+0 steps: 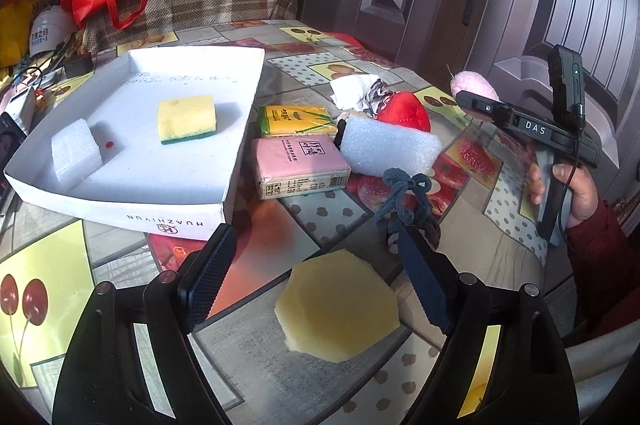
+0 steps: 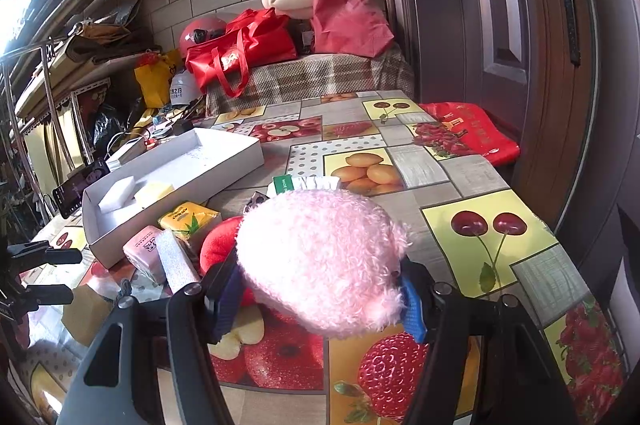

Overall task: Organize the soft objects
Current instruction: 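Carry the octagonal sponge over the box with the left tool while the right tool carries the pink plush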

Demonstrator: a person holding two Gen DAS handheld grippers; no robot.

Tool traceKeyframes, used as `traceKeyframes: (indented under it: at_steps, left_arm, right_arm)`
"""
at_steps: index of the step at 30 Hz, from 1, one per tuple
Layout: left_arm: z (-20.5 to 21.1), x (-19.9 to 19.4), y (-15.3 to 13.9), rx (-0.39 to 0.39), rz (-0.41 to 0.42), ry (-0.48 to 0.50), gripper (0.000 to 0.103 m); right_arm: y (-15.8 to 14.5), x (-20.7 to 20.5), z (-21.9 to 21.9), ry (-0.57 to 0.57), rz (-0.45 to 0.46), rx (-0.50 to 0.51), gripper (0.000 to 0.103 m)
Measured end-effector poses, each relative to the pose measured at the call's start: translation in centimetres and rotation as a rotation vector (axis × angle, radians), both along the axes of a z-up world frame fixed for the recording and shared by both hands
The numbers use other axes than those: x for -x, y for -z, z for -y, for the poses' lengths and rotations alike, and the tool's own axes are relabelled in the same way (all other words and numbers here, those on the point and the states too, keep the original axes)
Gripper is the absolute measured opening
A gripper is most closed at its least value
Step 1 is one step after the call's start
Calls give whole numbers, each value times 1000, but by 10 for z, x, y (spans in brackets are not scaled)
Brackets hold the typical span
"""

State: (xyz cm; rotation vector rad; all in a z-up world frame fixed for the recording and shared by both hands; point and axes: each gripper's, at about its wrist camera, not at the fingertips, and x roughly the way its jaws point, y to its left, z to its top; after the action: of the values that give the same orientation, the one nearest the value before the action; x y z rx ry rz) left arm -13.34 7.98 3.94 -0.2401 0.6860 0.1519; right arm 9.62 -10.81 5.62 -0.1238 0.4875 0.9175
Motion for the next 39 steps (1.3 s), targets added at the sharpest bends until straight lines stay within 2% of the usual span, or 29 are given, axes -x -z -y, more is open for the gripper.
traceKeyframes:
  at_steps: [6,9,13,14,15,19,21,23,28,34,39]
  left_arm:
    - [20,-3,12,-66,-121,103,83]
    - [22,-3,21,-89,-185,102,83]
    - [18,-9,29,-67,-233,109,83]
    - [18,-10,29,-75,-234,111,78]
    - [19,-9,28,-86,-229,117,65]
    - [16,-3,19,-131,-179,100,63]
    - [12,1,14,-195,-152,77,63]
    - [5,5,13,-230,-142,45,63]
    - [-17,18,1,-331,-20,-80,63]
    - [-40,39,-9,-334,102,-208,63]
    - [-51,49,-13,-347,145,-300,63]
  right_arm:
    - [0,0,-1,-2,-6,-5,66]
    - [1,1,-2,-4,-10,-1,66]
    - [2,1,-2,-2,-6,-7,66]
    - [2,1,-1,1,-2,-11,65]
    - [2,3,-1,4,3,-14,65]
    - [0,4,5,12,11,-51,65]
    - [0,9,5,2,8,-73,65]
    - [-2,16,3,-18,13,-91,65]
    - [-5,35,-8,-64,32,-121,65]
    - [-7,53,-28,-123,28,-142,65]
    - [-7,68,-49,-177,17,-142,65]
